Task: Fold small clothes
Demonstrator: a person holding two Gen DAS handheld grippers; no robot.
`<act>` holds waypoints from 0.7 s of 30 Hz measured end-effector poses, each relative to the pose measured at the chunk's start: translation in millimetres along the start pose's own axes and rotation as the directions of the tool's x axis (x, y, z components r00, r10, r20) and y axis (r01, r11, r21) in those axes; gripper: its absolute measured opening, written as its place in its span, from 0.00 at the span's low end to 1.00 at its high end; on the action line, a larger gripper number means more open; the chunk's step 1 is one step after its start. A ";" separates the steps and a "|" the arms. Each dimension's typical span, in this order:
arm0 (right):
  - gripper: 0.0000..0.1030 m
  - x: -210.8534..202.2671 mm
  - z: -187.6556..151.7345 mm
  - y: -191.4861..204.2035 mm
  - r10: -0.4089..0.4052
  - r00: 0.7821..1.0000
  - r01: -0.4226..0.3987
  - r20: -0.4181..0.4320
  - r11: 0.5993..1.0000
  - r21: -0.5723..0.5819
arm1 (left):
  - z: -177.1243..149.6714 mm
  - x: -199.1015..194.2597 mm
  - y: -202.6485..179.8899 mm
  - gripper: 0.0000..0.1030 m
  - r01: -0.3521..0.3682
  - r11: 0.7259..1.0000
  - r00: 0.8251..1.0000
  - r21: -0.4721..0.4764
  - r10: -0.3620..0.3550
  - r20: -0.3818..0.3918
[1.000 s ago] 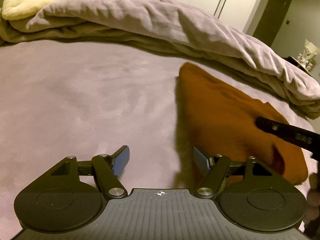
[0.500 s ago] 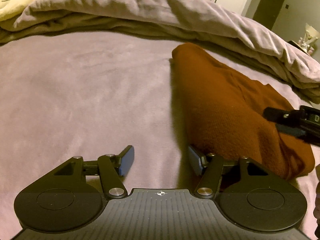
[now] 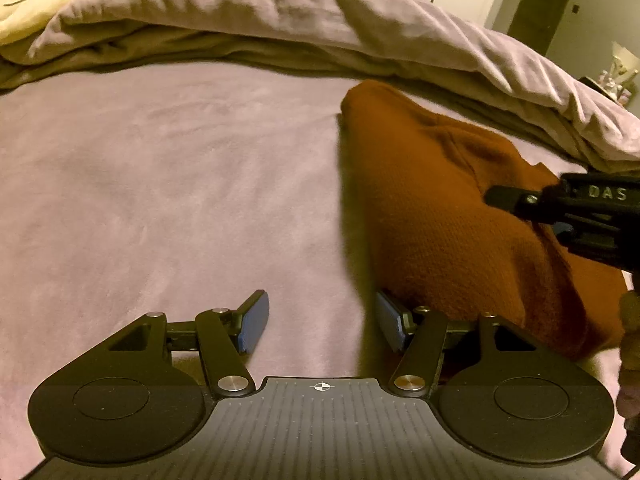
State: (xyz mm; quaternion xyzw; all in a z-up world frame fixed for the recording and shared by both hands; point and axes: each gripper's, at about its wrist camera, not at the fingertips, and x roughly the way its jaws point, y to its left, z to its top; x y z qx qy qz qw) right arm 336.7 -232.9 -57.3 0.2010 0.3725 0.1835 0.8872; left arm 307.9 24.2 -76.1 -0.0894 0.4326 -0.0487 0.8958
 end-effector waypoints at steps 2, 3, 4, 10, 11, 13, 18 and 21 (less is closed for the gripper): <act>0.32 6.4 0.5 4.0 -0.013 1.000 0.012 -0.016 1.000 -0.013 | 0.3 -0.5 -1.4 0.62 -0.007 1.000 1.000 0.003 0.007 -0.003; 0.35 10.1 1.1 6.8 -0.010 0.999 0.009 -0.031 1.000 -0.023 | 0.5 -1.1 -1.7 0.62 -0.010 1.000 1.000 0.006 0.010 -0.004; 0.29 12.1 1.8 11.2 -0.026 0.999 0.024 -0.031 0.999 -0.049 | 0.9 -2.7 -1.7 0.62 -0.011 1.000 1.000 0.009 0.011 -0.004; 0.10 -18.6 11.2 40.9 -0.123 0.986 0.152 0.112 0.939 -0.309 | 1.5 -29.1 -8.3 0.68 -0.009 1.000 0.998 0.022 0.008 0.064; 0.10 -26.6 13.5 43.6 -0.134 0.981 0.176 0.141 0.920 -0.351 | 1.4 -31.4 -10.7 0.68 -0.002 1.000 0.998 0.030 0.000 0.066; 0.10 -40.6 14.3 50.0 -0.195 0.956 0.277 0.219 0.843 -0.461 | -0.2 -33.6 -20.1 0.69 0.018 0.998 0.998 0.056 -0.021 0.061; 0.10 -58.7 14.0 22.5 -0.325 0.897 0.441 0.298 0.696 -0.567 | -7.1 -29.6 -46.0 0.69 0.047 0.991 0.998 0.127 -0.052 0.037; 0.10 -58.3 7.1 -2.8 -0.412 0.851 0.523 0.325 0.616 -0.589 | -12.3 -24.7 -59.3 0.69 0.059 0.986 0.998 0.156 -0.061 0.011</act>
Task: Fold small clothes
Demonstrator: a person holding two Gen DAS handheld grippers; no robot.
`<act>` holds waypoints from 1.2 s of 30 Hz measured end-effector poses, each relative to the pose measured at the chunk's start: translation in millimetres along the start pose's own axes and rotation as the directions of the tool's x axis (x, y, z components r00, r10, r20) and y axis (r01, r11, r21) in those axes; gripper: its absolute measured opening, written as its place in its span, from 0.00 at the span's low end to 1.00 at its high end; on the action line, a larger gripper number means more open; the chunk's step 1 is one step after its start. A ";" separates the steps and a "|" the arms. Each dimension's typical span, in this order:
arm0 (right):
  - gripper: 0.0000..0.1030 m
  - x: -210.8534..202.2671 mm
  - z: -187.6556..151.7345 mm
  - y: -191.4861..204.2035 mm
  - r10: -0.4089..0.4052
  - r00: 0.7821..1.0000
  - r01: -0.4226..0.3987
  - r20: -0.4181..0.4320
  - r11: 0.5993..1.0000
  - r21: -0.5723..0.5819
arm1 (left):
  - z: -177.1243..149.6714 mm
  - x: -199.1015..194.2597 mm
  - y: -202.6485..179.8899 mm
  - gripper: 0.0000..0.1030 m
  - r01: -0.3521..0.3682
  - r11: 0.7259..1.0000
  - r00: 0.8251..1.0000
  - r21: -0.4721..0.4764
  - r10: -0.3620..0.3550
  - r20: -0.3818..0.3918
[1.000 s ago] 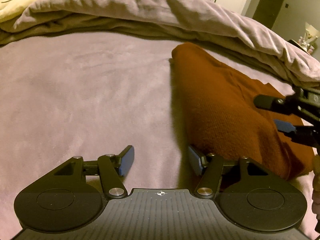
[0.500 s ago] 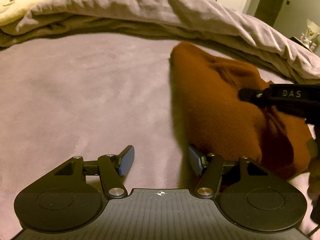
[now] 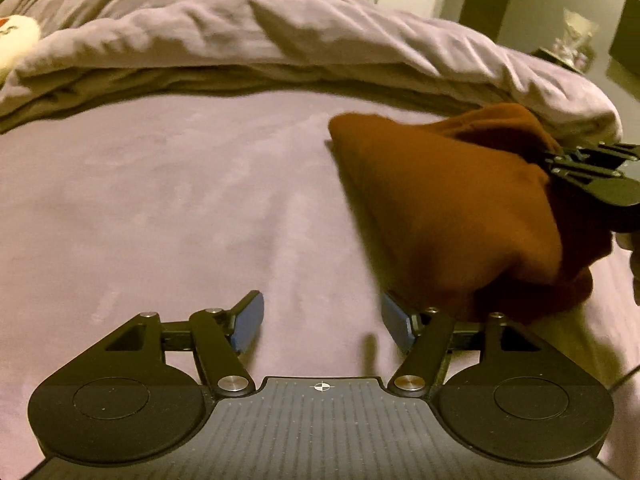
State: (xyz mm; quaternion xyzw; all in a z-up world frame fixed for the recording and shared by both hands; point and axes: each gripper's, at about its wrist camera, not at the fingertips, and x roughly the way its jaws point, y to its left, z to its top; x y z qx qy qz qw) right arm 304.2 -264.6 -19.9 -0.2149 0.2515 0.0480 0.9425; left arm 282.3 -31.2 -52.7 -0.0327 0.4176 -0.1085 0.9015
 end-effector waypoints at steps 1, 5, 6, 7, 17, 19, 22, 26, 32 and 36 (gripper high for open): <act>0.10 5.5 -8.3 -4.5 -0.024 1.000 0.024 -0.017 1.000 -0.011 | -1.7 2.2 -4.5 0.69 0.007 1.000 1.000 0.011 -0.006 -0.009; 0.19 29.8 -45.1 -32.0 -0.005 0.993 0.021 -0.121 0.992 0.127 | -5.4 8.4 -17.9 0.72 0.023 0.998 0.999 0.053 -0.022 -0.037; 0.27 23.9 -50.5 -39.9 0.002 0.995 0.016 -0.098 0.983 0.182 | -6.5 7.4 -20.2 0.74 0.032 0.998 0.999 0.063 -0.030 -0.037; 0.42 14.7 -52.9 -47.7 -0.002 0.996 0.023 -0.088 0.972 0.234 | -6.5 6.6 -22.2 0.74 0.040 0.997 0.999 0.071 -0.037 -0.034; 0.61 -79.3 -133.7 -88.0 0.253 0.966 -0.189 0.061 0.522 0.832 | -9.1 23.9 -62.6 0.91 -0.019 0.991 1.000 0.134 0.016 0.024; 0.53 -70.2 -141.9 -85.4 0.327 0.939 -0.245 0.103 0.432 0.868 | -5.9 30.1 -63.7 0.91 -0.048 0.992 0.999 0.116 0.046 0.024; 0.48 -51.9 -143.1 -82.2 0.387 0.911 -0.276 0.144 0.312 0.909 | 1.8 34.5 -59.1 0.89 -0.045 0.998 0.999 0.042 0.045 0.011; 0.38 -27.3 -144.0 -77.9 0.392 0.908 -0.247 0.147 0.217 0.945 | 9.7 38.5 -53.7 0.65 0.015 1.000 1.000 -0.003 -0.015 -0.016; 0.20 -42.0 -121.7 -76.0 0.290 0.951 -0.229 0.108 0.423 0.877 | 6.5 28.8 -42.0 0.50 0.061 0.997 0.998 -0.048 -0.060 0.018; 0.20 -40.3 -117.2 -64.6 0.226 0.974 -0.143 0.014 0.566 0.812 | -0.6 33.2 -31.7 0.54 0.085 0.991 0.996 -0.101 -0.086 -0.006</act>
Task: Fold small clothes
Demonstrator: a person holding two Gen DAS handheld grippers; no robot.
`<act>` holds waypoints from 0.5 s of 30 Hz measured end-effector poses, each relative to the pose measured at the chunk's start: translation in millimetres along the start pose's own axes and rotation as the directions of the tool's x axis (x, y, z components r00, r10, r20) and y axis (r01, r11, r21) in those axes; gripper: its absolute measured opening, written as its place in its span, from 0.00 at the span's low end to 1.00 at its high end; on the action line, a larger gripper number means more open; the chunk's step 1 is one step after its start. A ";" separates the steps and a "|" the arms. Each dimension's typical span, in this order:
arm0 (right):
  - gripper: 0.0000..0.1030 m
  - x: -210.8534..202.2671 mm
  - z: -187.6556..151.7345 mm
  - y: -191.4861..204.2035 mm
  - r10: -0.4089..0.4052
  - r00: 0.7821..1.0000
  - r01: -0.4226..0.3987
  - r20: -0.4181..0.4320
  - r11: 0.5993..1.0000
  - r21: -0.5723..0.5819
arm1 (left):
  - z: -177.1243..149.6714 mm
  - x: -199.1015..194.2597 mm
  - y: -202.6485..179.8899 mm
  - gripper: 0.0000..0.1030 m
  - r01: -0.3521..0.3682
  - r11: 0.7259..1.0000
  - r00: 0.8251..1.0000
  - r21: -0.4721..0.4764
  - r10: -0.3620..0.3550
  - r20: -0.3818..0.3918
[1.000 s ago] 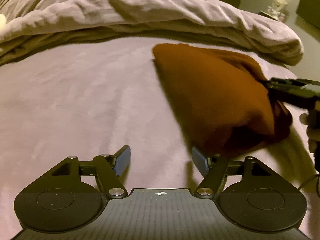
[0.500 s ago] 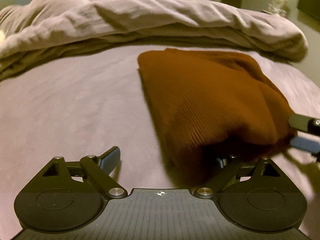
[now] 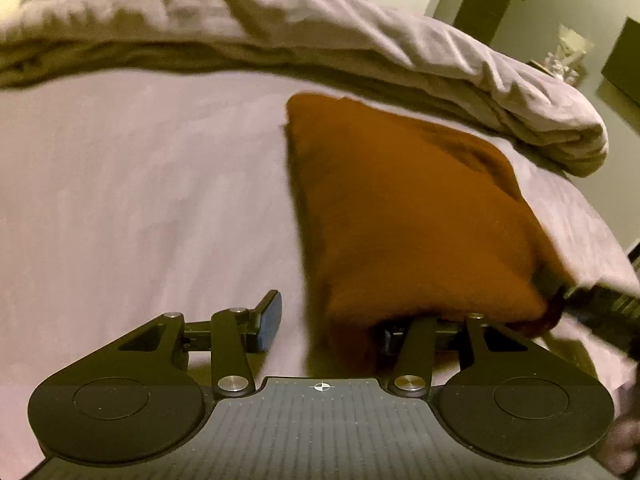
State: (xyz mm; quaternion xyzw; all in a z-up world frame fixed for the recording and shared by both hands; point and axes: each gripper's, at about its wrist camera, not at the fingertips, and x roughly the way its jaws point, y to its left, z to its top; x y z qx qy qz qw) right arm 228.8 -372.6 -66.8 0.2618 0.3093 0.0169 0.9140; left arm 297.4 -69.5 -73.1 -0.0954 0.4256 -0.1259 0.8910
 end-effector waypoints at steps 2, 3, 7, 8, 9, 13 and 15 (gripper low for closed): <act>0.20 13.8 -8.4 -4.8 -0.022 0.999 0.021 -0.045 0.999 -0.026 | -0.6 -1.7 3.4 0.58 0.001 1.000 1.000 0.030 -0.001 -0.014; 0.20 13.8 -10.7 -6.5 -0.012 0.999 0.010 -0.047 0.999 -0.047 | -0.5 -5.7 2.6 0.60 0.002 0.998 1.000 0.066 0.000 -0.027; 0.43 -5.7 2.7 2.9 -0.032 0.998 0.026 -0.054 0.994 -0.105 | 0.0 -43.8 0.2 0.66 0.005 0.976 1.000 0.216 -0.007 0.008; 0.47 -14.4 3.4 4.1 -0.054 0.998 0.051 -0.019 0.990 -0.132 | 2.3 -53.8 0.3 0.68 0.003 0.976 0.999 0.219 -0.011 0.035; 0.48 -22.3 4.8 7.5 -0.089 0.996 0.092 0.024 0.981 -0.170 | 7.1 -61.5 0.2 0.70 0.004 0.977 0.998 0.215 -0.017 0.056; 0.47 -25.7 9.9 19.6 -0.129 0.987 0.148 0.100 0.965 -0.216 | 29.4 -61.4 -9.9 0.75 -0.030 0.986 0.993 0.164 0.011 0.118; 0.38 -13.5 12.2 33.1 -0.114 0.990 0.131 0.078 0.958 -0.255 | 40.0 -48.8 -19.6 0.75 -0.054 0.989 0.992 0.138 0.037 0.121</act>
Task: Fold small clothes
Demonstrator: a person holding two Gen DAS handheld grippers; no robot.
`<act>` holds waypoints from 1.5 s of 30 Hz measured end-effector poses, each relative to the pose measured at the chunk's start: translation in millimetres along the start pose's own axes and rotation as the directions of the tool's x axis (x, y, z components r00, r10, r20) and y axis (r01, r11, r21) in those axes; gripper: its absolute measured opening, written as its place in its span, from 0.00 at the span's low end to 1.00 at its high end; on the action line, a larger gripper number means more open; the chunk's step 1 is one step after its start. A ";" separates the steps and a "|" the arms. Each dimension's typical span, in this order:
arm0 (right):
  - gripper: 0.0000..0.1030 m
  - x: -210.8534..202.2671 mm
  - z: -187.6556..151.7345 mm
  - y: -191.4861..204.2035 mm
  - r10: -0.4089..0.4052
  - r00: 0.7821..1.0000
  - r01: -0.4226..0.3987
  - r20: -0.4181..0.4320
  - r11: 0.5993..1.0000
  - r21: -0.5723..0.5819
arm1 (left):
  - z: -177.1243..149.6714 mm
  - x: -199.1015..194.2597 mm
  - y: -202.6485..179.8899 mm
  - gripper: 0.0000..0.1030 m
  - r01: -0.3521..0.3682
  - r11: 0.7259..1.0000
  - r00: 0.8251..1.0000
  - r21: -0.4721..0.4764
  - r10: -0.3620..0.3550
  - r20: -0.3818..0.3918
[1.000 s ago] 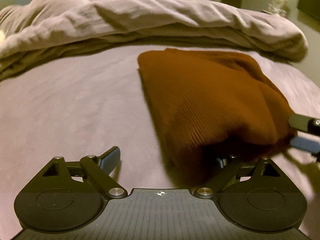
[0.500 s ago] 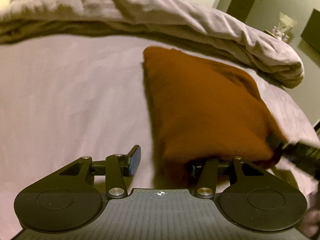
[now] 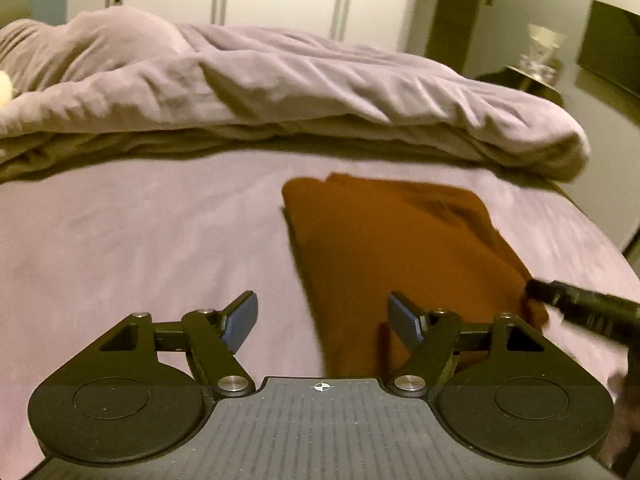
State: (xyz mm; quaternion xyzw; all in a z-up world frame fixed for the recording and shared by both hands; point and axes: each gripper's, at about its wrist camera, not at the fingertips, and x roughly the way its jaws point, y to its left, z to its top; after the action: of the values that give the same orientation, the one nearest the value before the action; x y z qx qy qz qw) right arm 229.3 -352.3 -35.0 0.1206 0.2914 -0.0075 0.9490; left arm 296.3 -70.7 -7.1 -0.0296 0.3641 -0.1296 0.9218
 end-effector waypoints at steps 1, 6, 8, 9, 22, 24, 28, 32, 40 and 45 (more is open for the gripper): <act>0.34 5.0 2.1 10.5 0.012 1.000 -0.011 0.008 0.998 -0.055 | 3.9 8.8 -3.3 0.75 -0.002 1.000 1.000 -0.003 0.002 -0.016; 0.34 41.7 9.9 54.8 0.023 1.000 -0.017 0.017 0.959 -0.283 | 1.3 44.5 -18.9 0.80 -0.051 0.997 0.995 0.063 0.056 -0.081; 0.34 57.4 5.6 61.5 -0.011 1.000 0.009 -0.002 0.934 -0.357 | -6.1 52.8 -19.0 0.81 -0.049 0.996 0.994 0.072 0.056 -0.094; 0.34 65.0 1.7 61.7 -0.027 0.999 0.018 -0.019 0.920 -0.391 | -9.9 55.3 -18.7 0.82 -0.040 0.997 0.994 0.072 0.047 -0.095; 0.41 79.1 -28.5 56.2 -0.045 0.998 0.063 0.048 0.887 -0.457 | -20.5 67.3 -24.0 0.94 -0.077 0.994 0.994 0.081 0.083 -0.065; 0.42 75.2 -25.7 53.8 -0.035 0.999 0.050 0.041 0.895 -0.442 | -19.6 57.4 -21.6 0.94 -0.073 0.994 0.995 0.078 0.078 -0.059; 0.61 49.2 -19.6 43.2 -0.041 0.999 0.037 -0.006 0.939 -0.341 | -26.5 39.2 -14.7 0.94 -0.042 0.997 0.998 0.066 0.045 -0.053; 0.62 43.4 -38.6 34.0 -0.063 0.997 0.046 -0.041 0.940 -0.337 | -42.1 58.6 -7.6 0.97 0.001 1.000 0.990 0.017 0.001 -0.138; 0.75 38.5 -17.5 19.9 -0.008 0.996 -0.021 -0.092 0.950 -0.311 | -26.8 40.3 17.3 0.96 0.096 0.992 0.987 -0.079 -0.106 -0.124; 0.82 42.2 -2.3 -18.9 0.064 0.992 -0.073 -0.109 0.994 -0.082 | -12.5 49.8 28.2 0.95 0.203 0.966 0.972 -0.159 -0.218 -0.086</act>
State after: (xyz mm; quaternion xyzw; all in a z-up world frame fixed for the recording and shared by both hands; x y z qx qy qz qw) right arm 261.4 -367.7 -64.5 0.0897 0.3374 0.0440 0.9361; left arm 328.8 -55.9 -53.5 -0.1303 0.4144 -0.2006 0.8781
